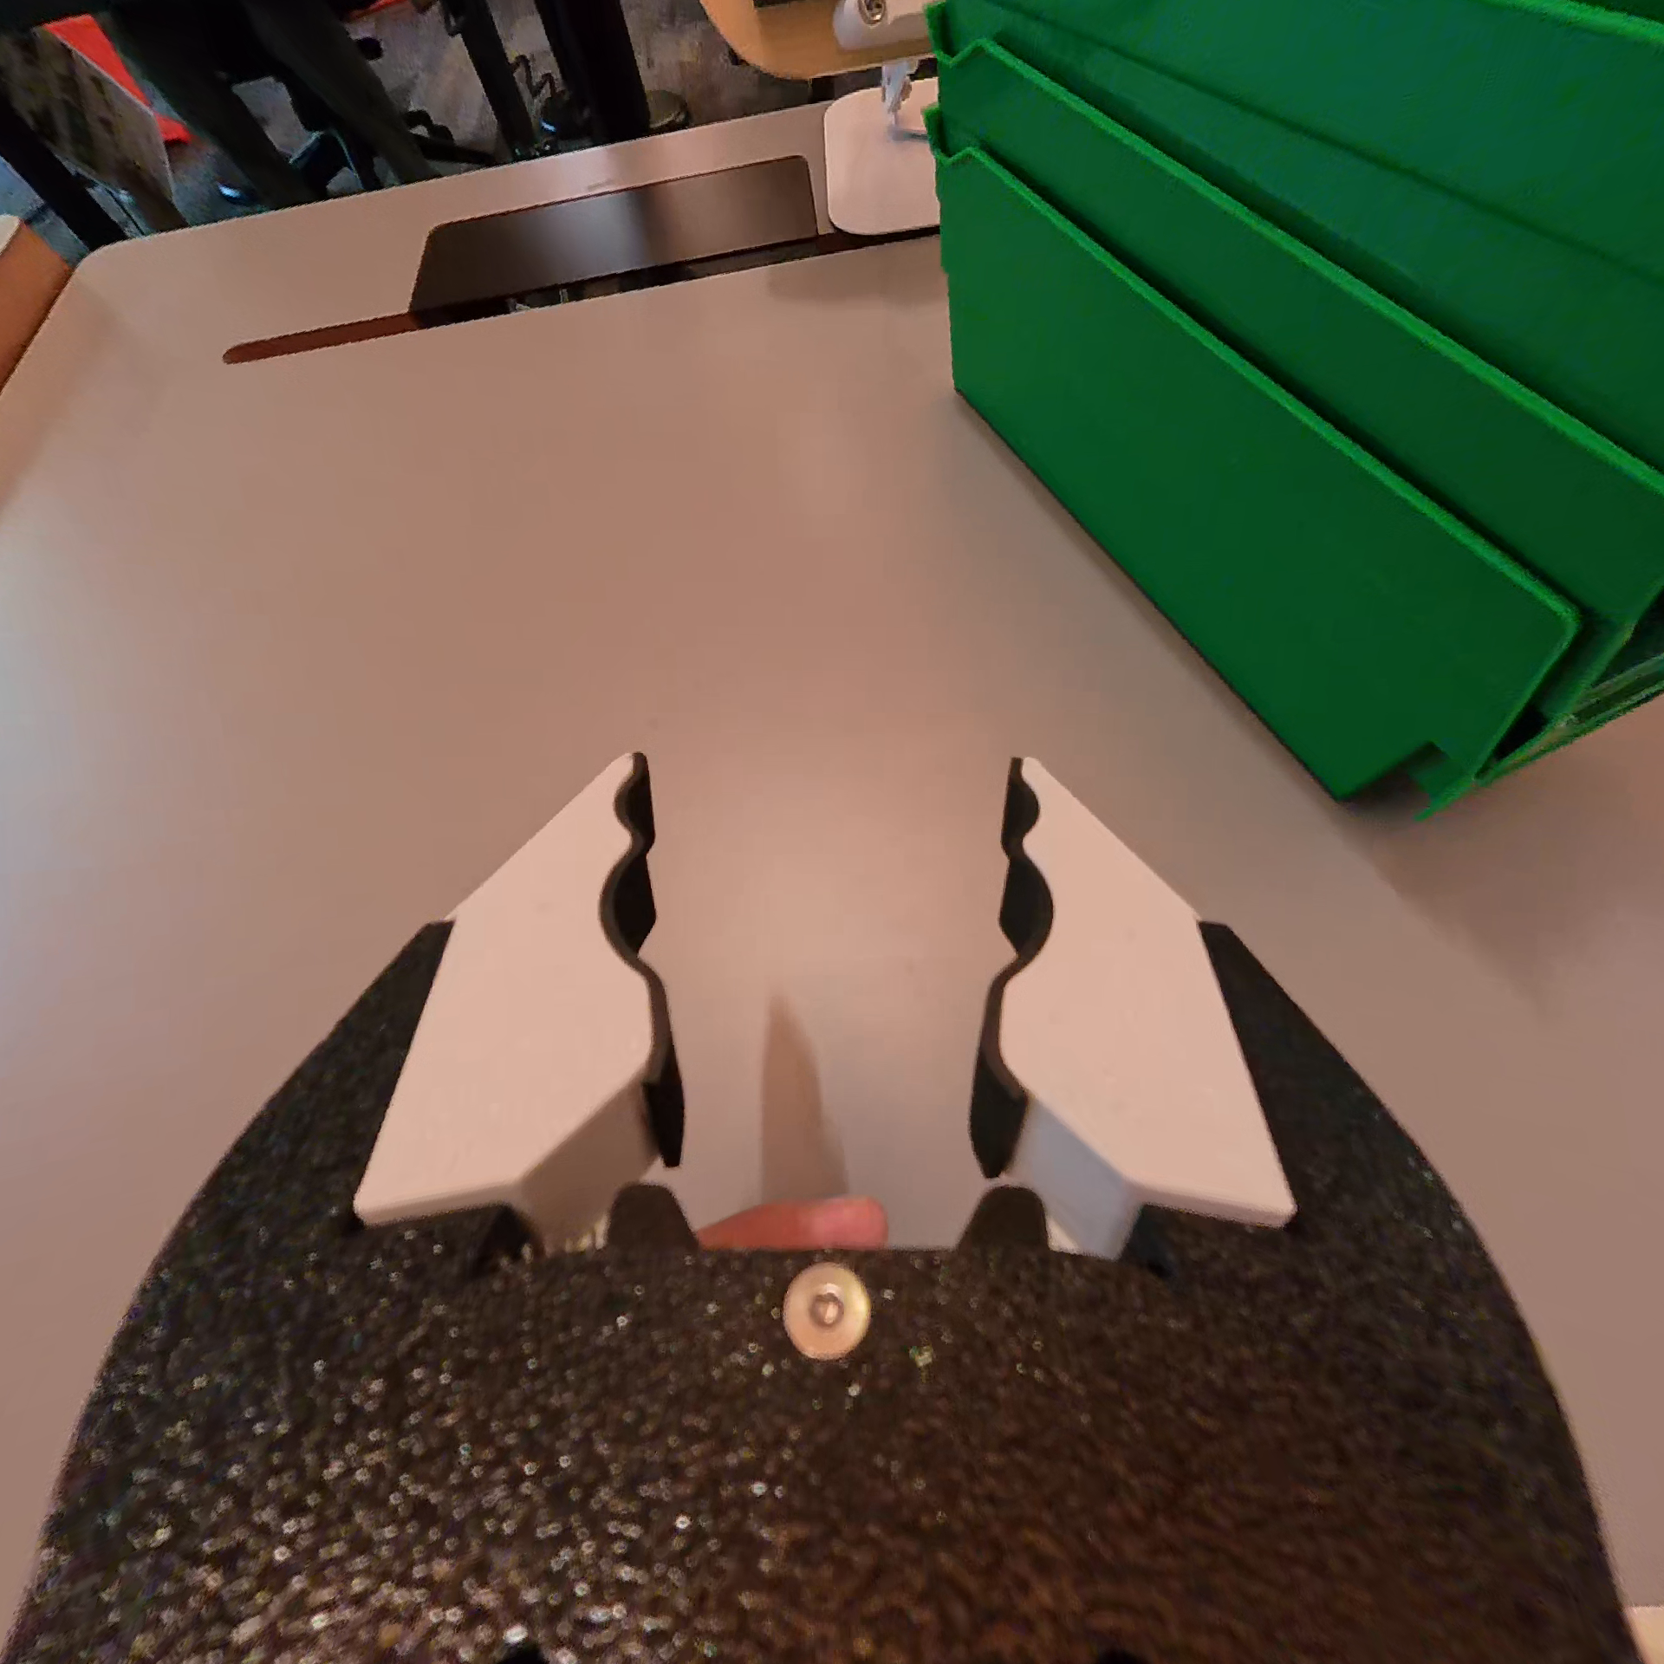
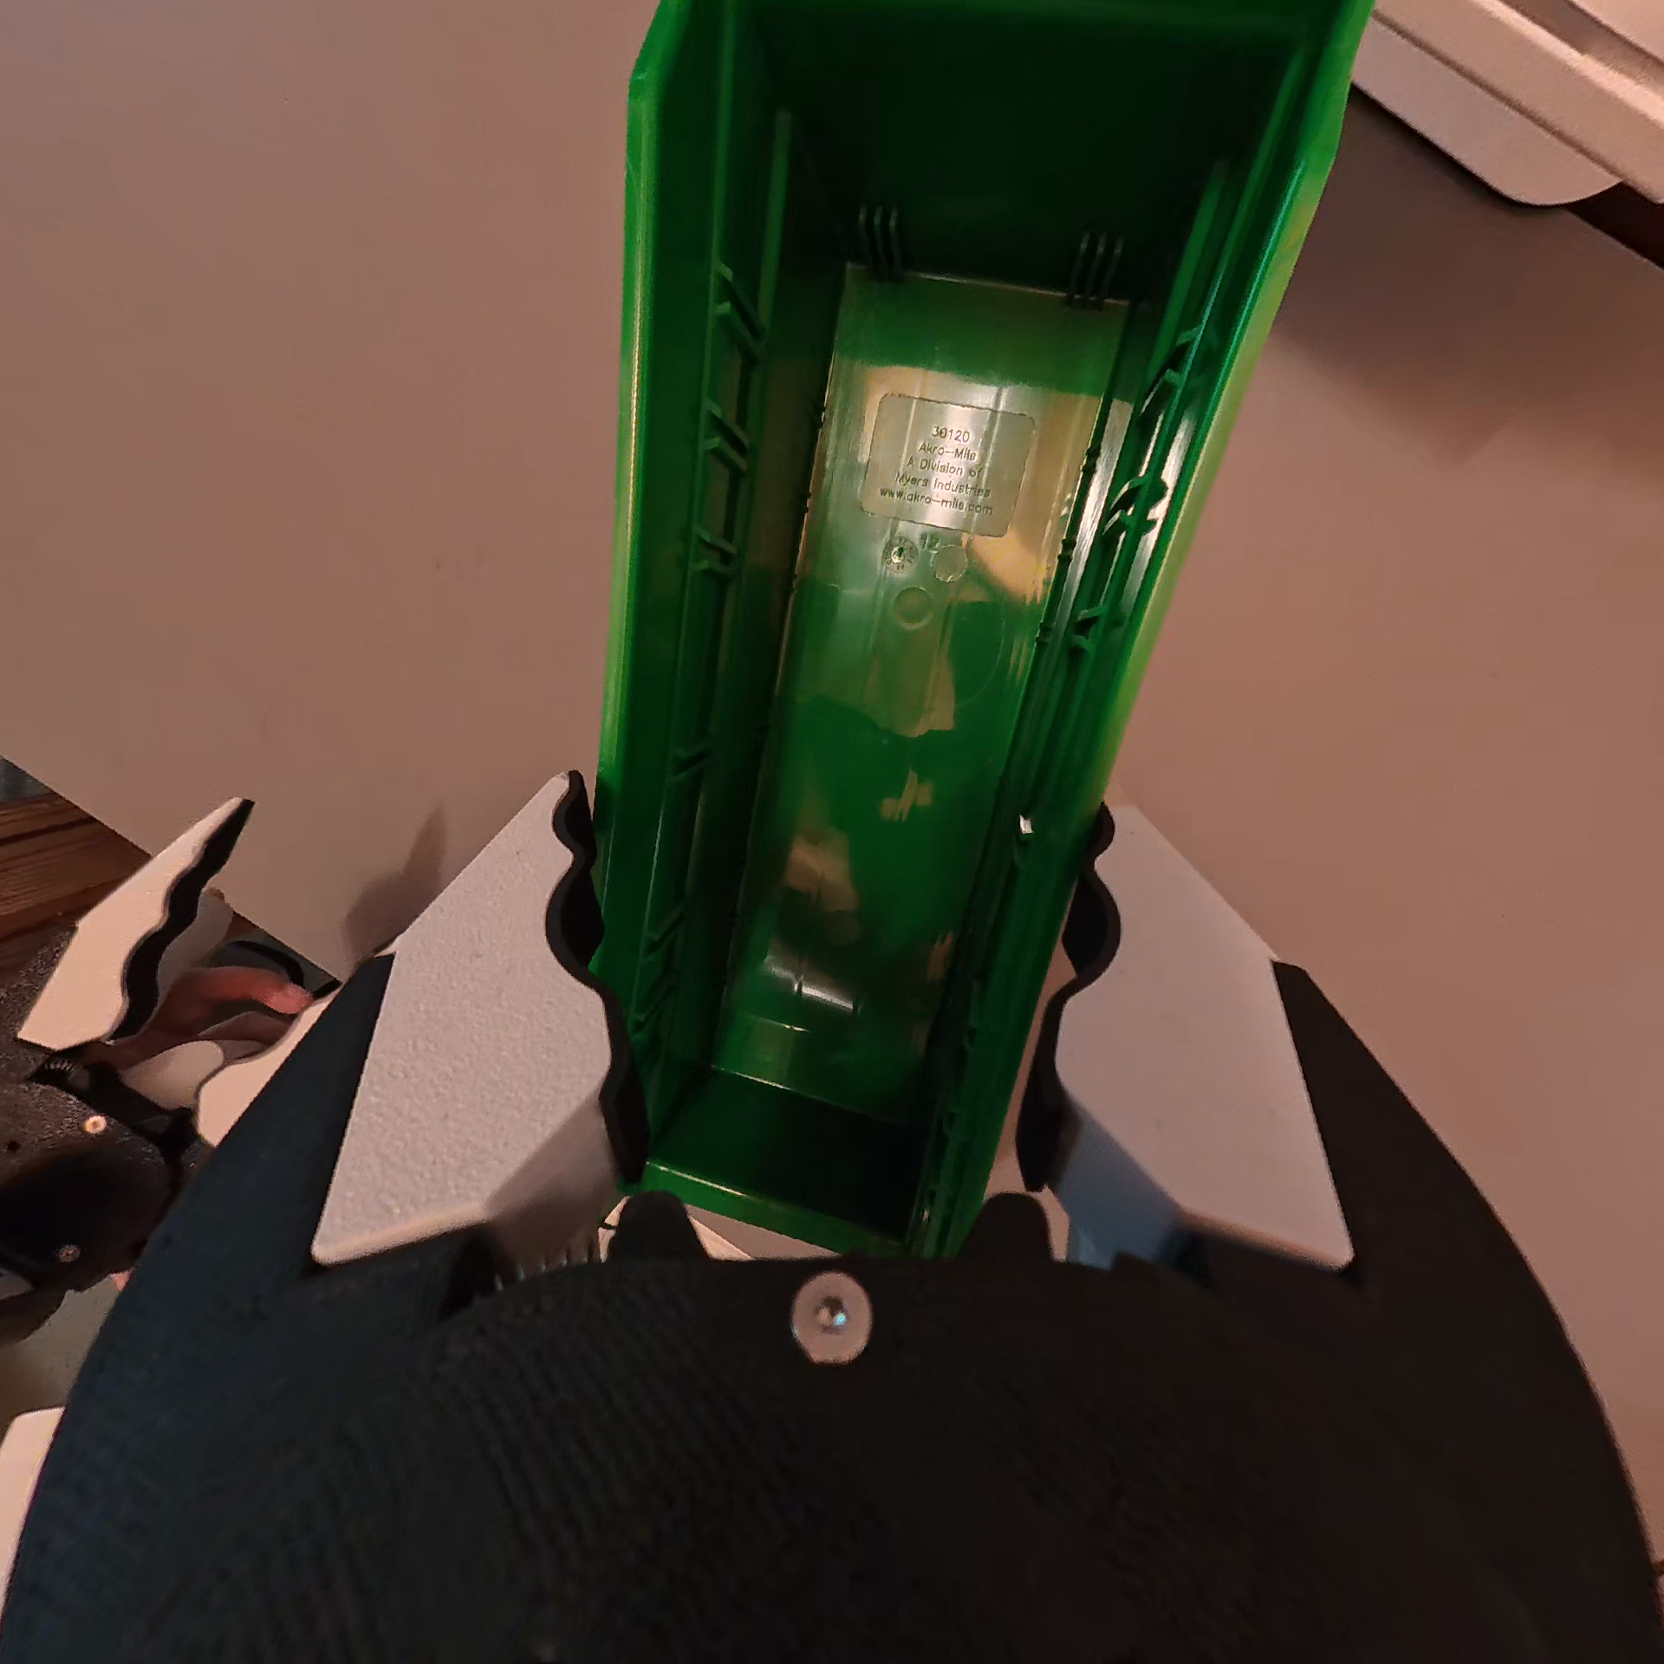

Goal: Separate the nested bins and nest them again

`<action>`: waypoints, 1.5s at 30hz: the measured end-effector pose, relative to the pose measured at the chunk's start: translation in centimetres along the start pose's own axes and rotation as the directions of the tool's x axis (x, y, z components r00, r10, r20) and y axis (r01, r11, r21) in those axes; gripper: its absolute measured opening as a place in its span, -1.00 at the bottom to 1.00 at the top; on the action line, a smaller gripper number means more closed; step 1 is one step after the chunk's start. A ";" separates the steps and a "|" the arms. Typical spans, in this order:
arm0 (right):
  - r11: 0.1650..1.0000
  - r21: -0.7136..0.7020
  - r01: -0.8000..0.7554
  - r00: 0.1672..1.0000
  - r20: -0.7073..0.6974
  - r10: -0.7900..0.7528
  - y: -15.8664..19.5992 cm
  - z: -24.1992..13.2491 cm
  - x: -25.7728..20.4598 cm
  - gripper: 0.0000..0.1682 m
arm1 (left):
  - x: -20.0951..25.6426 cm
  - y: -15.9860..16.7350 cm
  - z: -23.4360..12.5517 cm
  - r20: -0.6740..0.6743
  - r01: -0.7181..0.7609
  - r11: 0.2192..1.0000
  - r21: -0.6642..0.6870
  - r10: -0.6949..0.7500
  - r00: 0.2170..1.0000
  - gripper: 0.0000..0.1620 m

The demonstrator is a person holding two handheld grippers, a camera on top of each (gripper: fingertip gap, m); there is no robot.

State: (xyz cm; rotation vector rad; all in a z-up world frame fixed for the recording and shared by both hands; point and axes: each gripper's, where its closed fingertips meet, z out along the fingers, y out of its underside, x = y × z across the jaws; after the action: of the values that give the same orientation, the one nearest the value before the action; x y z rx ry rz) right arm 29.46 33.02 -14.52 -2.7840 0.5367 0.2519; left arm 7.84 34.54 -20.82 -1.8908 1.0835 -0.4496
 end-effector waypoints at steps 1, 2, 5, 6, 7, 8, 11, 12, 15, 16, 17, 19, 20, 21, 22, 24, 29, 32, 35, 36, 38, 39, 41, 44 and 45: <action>1.000 -0.001 0.000 1.000 0.000 0.000 0.0 0.0 0.0 0.26 | 0.0 0.0 0.0 0.000 -0.005 1.000 -0.001 0.005 1.000 -0.05; 1.000 -0.002 0.000 1.000 0.000 0.000 0.0 0.0 0.0 0.26 | 0.1 -0.1 0.0 -0.001 -0.005 1.000 -0.001 0.005 1.000 -0.05; 1.000 -0.003 0.000 1.000 -0.003 0.000 0.0 0.0 0.0 0.26 | 0.0 -0.2 -0.1 -0.004 0.004 1.000 0.006 -0.004 1.000 -0.05; 1.000 -0.003 0.001 1.000 -0.004 -0.001 0.0 0.0 0.0 0.26 | -0.1 -0.3 -0.1 -0.002 0.005 1.000 0.008 -0.005 1.000 -0.05; 1.000 -0.003 0.001 1.000 -0.005 -0.001 0.0 0.0 0.0 0.26 | -0.2 -0.3 -0.2 0.000 0.006 1.000 0.011 -0.006 1.000 -0.05; 1.000 -0.002 0.001 1.000 -0.006 -0.001 0.0 0.0 -0.1 0.26 | -0.2 -0.3 -0.2 0.000 0.008 1.000 0.013 -0.008 1.000 -0.05; 1.000 -0.001 0.002 1.000 -0.008 -0.002 0.0 0.0 -0.1 0.26 | -0.2 -0.2 -0.3 0.001 0.009 1.000 0.010 -0.009 1.000 -0.05; 1.000 0.000 0.002 1.000 -0.008 -0.002 0.0 0.0 -0.1 0.26 | -0.2 -0.2 -0.3 0.001 0.008 1.000 0.010 -0.008 1.000 -0.05; 1.000 0.004 0.001 1.000 -0.007 -0.001 0.0 0.0 0.0 0.26 | -0.2 -0.1 -0.3 0.001 0.006 1.000 0.008 -0.006 1.000 -0.05; 1.000 0.004 0.001 1.000 -0.006 -0.001 0.0 0.0 0.0 0.26 | -0.2 -0.1 -0.3 0.001 0.006 1.000 0.008 -0.006 1.000 -0.05; 1.000 0.004 0.001 1.000 -0.006 -0.001 0.0 0.0 0.0 0.26 | -0.2 -0.1 -0.3 0.001 0.008 1.000 0.009 -0.008 1.000 -0.05; 1.000 0.003 0.002 1.000 -0.007 -0.002 0.0 0.0 0.0 0.27 | -0.2 -0.2 -0.3 -0.001 0.013 1.000 0.014 -0.013 1.000 -0.05; 1.000 0.003 0.002 1.000 -0.008 -0.002 0.0 0.0 -0.1 0.26 | -0.2 -0.2 -0.3 -0.002 0.014 1.000 0.016 -0.014 1.000 -0.05; 1.000 0.002 0.003 1.000 -0.009 -0.003 0.0 0.0 -0.1 0.27 | -0.1 -0.2 -0.3 -0.004 0.013 1.000 0.017 -0.013 1.000 -0.05; 1.000 0.001 0.003 1.000 -0.011 -0.003 0.0 0.1 -0.1 0.27 | -0.1 -0.2 -0.3 -0.005 0.012 1.000 0.018 -0.012 1.000 -0.05; 1.000 -0.003 0.004 1.000 -0.016 -0.004 0.0 0.1 -0.1 0.27 | 0.0 -0.2 -0.2 -0.008 0.010 1.000 0.018 -0.010 1.000 -0.05; 1.000 -0.009 0.004 1.000 -0.023 -0.004 0.0 0.1 -0.1 0.28 | -0.2 -0.1 -0.3 -0.006 0.014 1.000 0.022 -0.014 1.000 -0.05; 1.000 -0.010 0.004 1.000 -0.024 -0.005 0.0 0.1 -0.1 0.28 | -0.4 0.0 -0.4 -0.007 0.025 0.999 0.025 -0.025 1.000 -0.05; 1.000 -0.011 0.004 1.000 -0.023 -0.004 0.0 0.1 -0.1 0.28 | -0.4 0.3 -0.4 -0.006 0.021 1.000 0.022 -0.021 1.000 -0.05; 1.000 -0.012 0.004 1.000 -0.023 -0.004 0.0 0.1 -0.1 0.28 | -0.4 0.3 -0.4 -0.006 0.021 1.000 0.022 -0.021 1.000 -0.05; 1.000 -0.012 0.004 1.000 -0.025 -0.004 0.0 0.2 -0.1 0.28 | -0.4 0.3 -0.3 -0.008 0.024 0.999 0.023 -0.024 1.000 -0.05; 1.000 -0.011 0.004 1.000 -0.025 -0.004 0.0 0.2 -0.1 0.28 | -0.5 0.3 -0.3 -0.008 0.026 0.999 0.024 -0.026 1.000 -0.05; 1.000 -0.009 0.004 1.000 -0.025 -0.004 0.0 0.2 -0.1 0.28 | -0.5 0.3 -0.3 -0.008 0.028 0.999 0.025 -0.028 1.000 -0.05; 1.000 -0.010 0.004 1.000 -0.027 -0.004 0.0 0.2 -0.1 0.29 | -0.6 0.3 -0.2 -0.011 0.029 0.999 0.027 -0.029 1.000 -0.05; 1.000 -0.009 0.004 1.000 -0.027 -0.004 0.0 0.2 -0.1 0.29 | -0.6 0.2 -0.1 -0.013 0.030 0.999 0.028 -0.029 0.999 -0.05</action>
State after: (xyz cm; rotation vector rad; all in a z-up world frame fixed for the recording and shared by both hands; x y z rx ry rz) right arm 29.35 33.13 -14.66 -2.8009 0.5381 0.2165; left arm 7.31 34.89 -20.87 -1.8835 1.0534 -0.4919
